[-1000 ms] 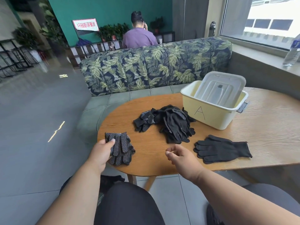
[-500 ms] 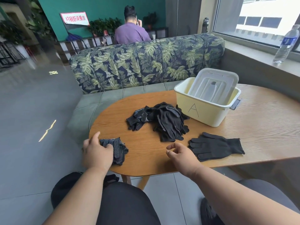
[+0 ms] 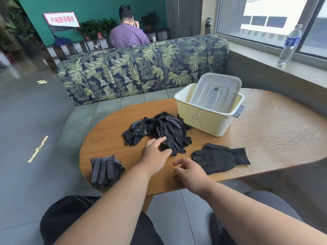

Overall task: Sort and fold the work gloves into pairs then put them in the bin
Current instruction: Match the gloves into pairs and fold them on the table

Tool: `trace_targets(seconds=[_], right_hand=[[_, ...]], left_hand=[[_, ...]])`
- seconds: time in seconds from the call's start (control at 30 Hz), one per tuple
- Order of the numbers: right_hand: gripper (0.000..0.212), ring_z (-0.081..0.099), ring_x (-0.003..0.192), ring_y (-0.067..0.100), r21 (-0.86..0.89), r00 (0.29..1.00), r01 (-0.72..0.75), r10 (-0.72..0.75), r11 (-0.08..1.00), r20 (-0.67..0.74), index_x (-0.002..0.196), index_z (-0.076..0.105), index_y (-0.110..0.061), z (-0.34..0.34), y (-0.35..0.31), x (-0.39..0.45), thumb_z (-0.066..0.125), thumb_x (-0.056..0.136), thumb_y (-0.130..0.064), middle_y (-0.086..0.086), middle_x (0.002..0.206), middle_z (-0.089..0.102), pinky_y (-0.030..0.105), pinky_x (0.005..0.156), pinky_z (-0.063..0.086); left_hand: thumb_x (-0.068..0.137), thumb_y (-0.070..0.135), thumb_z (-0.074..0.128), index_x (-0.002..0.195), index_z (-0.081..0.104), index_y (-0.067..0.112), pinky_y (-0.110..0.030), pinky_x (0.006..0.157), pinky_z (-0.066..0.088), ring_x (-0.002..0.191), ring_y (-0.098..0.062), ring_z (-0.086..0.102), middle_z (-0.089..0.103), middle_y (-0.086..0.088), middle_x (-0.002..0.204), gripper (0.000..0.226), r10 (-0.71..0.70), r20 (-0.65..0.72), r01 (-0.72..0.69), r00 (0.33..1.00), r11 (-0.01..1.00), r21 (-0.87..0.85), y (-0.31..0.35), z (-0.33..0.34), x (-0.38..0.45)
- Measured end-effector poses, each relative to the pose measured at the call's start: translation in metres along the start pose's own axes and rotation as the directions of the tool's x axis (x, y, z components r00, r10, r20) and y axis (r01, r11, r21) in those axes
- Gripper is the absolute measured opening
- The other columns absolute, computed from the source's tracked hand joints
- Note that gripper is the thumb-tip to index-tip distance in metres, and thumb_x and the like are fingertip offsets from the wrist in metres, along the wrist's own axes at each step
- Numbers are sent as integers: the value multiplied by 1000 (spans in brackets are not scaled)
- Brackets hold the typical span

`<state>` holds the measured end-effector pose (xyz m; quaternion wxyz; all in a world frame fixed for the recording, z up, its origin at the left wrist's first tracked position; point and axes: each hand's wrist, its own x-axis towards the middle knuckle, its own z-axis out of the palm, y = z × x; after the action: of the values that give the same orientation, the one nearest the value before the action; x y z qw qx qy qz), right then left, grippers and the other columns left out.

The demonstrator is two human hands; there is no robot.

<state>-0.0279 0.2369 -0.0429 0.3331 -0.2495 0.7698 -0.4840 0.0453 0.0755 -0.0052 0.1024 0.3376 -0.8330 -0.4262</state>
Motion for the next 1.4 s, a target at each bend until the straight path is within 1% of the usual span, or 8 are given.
trace_targets(seconds=[0.17,0.33,0.47,0.6,0.83,1.07,1.23,1.4], right_hand=[[14,60,65,13,100,999,-47,44,994,27,105,67,-29,0,2,0,58,95,-25,2,80,70,36,69,57],[14,61,64,13,112,999,-40,42,993,-17,102,67,-26,1,4,2,57,94,-21,2,76,68,33,67,58],[15,61,63,13,138,999,-35,40,990,-35,104,67,-22,0,5,4,56,95,-17,2,75,68,28,64,56],[16,59,61,14,169,999,-14,22,985,-42,101,67,-19,3,6,6,57,92,-10,1,77,68,30,65,54],[16,61,54,12,98,994,3,8,995,-105,98,66,-28,8,5,8,60,86,-18,-3,70,67,36,63,54],[21,73,69,18,-84,996,28,-36,996,-86,108,64,-36,5,3,8,69,89,-29,1,81,75,43,75,63],[38,72,76,10,-282,995,41,-64,959,-72,123,64,-36,5,-1,8,73,87,-44,-9,85,74,30,70,60],[36,63,84,12,-533,991,81,-125,842,-47,114,69,-35,12,-6,6,72,83,-52,-14,89,66,25,69,46]], left_hand=[[88,46,64,148,50,40,-38,117,30,146,-19,32,30,4,160,62,-90,70,96,994,991,-92,12,16,22],[90,42,60,152,48,17,-38,120,32,145,-25,38,43,-4,158,68,-134,37,131,990,988,78,3,23,30],[97,34,62,130,69,20,-23,93,45,113,-11,63,69,8,123,36,-49,-159,38,986,997,-71,1,8,10],[93,33,69,95,79,25,-24,79,52,86,2,66,74,19,86,12,-116,-364,42,924,978,-205,-8,-17,-22],[84,24,77,76,76,23,-24,59,44,66,-11,65,74,11,70,8,-227,-252,184,941,966,-184,-36,-27,-62],[78,20,69,75,70,18,-31,65,50,64,-16,62,70,7,63,4,-230,-141,209,963,967,-147,-36,-30,-70],[70,27,63,75,62,18,-39,68,56,62,-21,58,60,6,59,10,-297,24,298,955,953,-49,-47,-35,-79],[73,41,62,106,60,31,-30,62,41,65,-17,56,65,4,80,34,-343,-28,341,939,939,-53,-60,-35,-87]])
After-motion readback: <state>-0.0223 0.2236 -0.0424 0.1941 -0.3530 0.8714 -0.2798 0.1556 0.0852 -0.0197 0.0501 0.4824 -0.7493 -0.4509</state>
